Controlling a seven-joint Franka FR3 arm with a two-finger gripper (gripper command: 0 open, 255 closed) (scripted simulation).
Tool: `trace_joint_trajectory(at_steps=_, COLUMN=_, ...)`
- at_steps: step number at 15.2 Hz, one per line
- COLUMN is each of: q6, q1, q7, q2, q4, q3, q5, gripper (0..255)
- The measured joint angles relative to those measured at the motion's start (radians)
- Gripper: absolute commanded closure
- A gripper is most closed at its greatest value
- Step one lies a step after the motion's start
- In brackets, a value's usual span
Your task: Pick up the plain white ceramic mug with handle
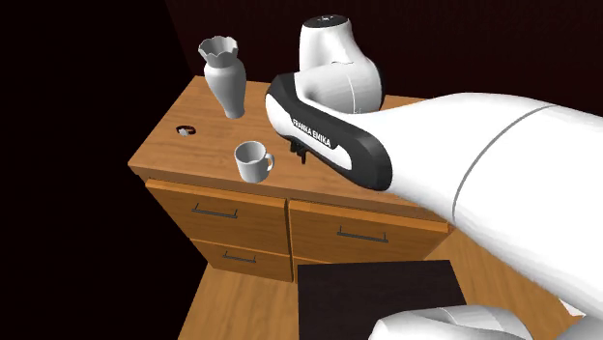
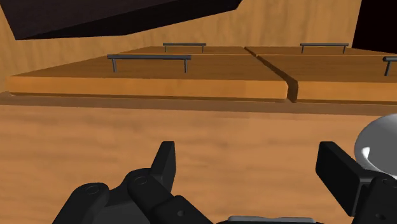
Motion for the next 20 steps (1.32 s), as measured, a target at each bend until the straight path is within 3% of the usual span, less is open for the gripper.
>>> trace_joint_trajectory(at_steps=7, q6=0.082, q1=0.012, q7=0.181, q2=0.219, q4=0.144, q3=0.112, q5=-0.048, gripper=0)
trace_joint_trajectory(at_steps=11, q6=0.105, q1=0.029, q7=0.301, q2=0.390, q4=0.283, q3=0.163, q5=-0.126, gripper=0)
trace_joint_trajectory(at_steps=20, q6=0.064, q1=0.163, q7=0.530, q2=0.759, q4=0.656, q3=0.185, q5=-0.321, gripper=0)
